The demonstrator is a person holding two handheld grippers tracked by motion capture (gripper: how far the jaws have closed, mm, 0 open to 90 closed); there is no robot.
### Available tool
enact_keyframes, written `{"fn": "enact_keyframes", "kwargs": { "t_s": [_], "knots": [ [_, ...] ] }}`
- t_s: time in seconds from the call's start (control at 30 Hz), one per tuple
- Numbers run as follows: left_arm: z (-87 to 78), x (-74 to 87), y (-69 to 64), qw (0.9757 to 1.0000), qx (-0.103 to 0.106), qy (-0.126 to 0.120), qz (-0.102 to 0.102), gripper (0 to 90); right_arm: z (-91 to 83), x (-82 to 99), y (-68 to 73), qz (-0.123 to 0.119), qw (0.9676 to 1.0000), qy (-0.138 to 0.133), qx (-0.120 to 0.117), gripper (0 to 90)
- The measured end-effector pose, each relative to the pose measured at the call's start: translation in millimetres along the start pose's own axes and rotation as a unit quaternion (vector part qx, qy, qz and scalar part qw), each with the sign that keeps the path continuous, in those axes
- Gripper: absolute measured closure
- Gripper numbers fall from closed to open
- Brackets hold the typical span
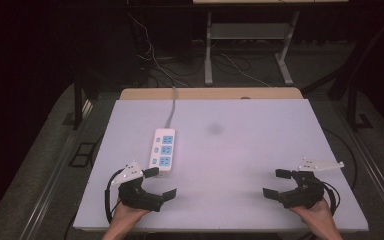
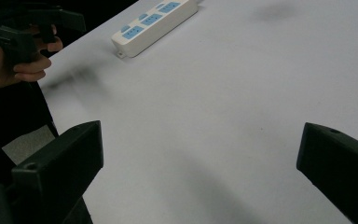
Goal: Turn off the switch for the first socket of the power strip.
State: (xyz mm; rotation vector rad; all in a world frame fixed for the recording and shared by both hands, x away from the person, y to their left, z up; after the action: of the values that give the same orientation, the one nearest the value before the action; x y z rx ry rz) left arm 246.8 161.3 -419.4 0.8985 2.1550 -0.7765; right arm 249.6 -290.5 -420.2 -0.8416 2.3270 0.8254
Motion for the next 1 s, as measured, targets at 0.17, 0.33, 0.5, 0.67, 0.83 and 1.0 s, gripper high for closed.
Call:
{"fn": "enact_keyframes", "kwargs": {
  "t_s": [0.17, 0.33, 0.5, 0.67, 0.83, 1.0],
  "knots": [
    [1.0, 0.1, 0.1, 1.0, -0.003, 0.005, 0.002, 0.0, 0.9, 0.6, -0.2, -0.004, 1.0, 0.0, 0.003, 0.2],
    [2.2, 0.4, 0.7, 0.9999, -0.003, 0.01, 0.004, 0.0, 1.8, 0.8, -0.2, -0.003, 1.0, 0.004, 0.001, 0.2],
    [0.5, 0.5, 1.9, 0.9999, -0.007, 0.009, 0.002, 0.0, 2.6, 1.1, 0.3, -0.004, 1.0, 0.005, -0.001, 0.2],
    [-1.3, 0.8, 2.1, 0.9999, -0.009, 0.007, -0.002, 0.0, 3.3, 1.2, 1.5, -0.004, 1.0, 0.008, -0.003, 0.2],
    [-2.5, 0.0, 1.9, 0.9999, -0.01, 0.008, -0.005, 0.0, 3.4, 1.3, 1.8, -0.005, 1.0, 0.008, -0.003, 0.2],
    [-2.2, -3.1, -0.9, 0.9998, -0.007, 0.019, -0.003, 0.0, 3.7, 1.2, 2.6, -0.007, 0.9999, 0.01, -0.003, 0.2]
  ]
}}
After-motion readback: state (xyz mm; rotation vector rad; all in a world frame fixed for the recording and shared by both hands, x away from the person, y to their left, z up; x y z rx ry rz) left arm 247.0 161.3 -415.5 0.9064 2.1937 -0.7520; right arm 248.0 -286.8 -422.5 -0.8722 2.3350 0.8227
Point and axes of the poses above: each handheld gripper's, and its own axes: z roughly forward along the jaws, x roughly out of its underside, y roughly to its left, the point moved 1 cm from there along z, roughly forward along the jaws, and after that the axes turned 15 degrees about y, right-handed, at the moved point
